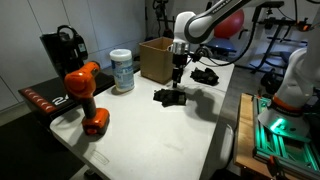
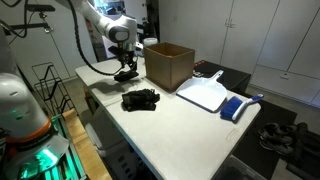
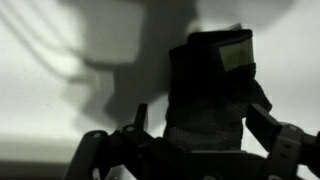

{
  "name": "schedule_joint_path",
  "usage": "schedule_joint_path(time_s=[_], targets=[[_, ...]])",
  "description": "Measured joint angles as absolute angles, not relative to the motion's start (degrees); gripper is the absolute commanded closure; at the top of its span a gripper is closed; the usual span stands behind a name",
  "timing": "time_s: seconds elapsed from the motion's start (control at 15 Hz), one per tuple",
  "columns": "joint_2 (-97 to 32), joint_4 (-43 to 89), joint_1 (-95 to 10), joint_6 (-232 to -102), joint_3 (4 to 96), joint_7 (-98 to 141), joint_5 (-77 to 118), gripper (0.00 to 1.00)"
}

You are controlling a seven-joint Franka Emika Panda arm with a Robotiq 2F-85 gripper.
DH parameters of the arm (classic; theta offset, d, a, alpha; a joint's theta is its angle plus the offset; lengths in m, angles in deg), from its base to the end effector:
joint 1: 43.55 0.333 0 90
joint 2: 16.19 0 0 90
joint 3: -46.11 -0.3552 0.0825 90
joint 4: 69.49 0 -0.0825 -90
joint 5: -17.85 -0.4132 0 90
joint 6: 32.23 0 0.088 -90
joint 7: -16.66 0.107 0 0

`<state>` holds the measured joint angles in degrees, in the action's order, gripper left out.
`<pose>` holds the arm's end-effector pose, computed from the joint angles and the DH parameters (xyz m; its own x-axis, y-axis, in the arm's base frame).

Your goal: Move the gloves to the right one by one

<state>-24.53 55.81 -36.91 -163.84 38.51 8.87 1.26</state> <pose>0.5550 0.1463 0.3385 0.9817 0.1884 -0.0268 0.1773 -0.9567 -0.2310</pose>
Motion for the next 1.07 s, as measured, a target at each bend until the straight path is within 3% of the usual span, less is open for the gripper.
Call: schedule_joint_path(time_s=[0.07, 0.27, 0.53, 0.8, 1.07], targets=[[-25.53, 55.16, -36.91, -163.83, 38.09, 8.43, 0.63, 0.23], [-28.04, 53.59, -36.92, -163.52, 37.55, 7.99, 0.24, 0.37], [-30.40, 52.43, -36.98, -163.12, 37.54, 7.99, 0.37, 0.70], [-31.20, 51.28, -37.16, -161.02, 37.55, 8.12, 0.38, 0.97], [-30.75, 50.12, -37.97, -157.64, 37.77, 8.62, 0.38, 0.98]])
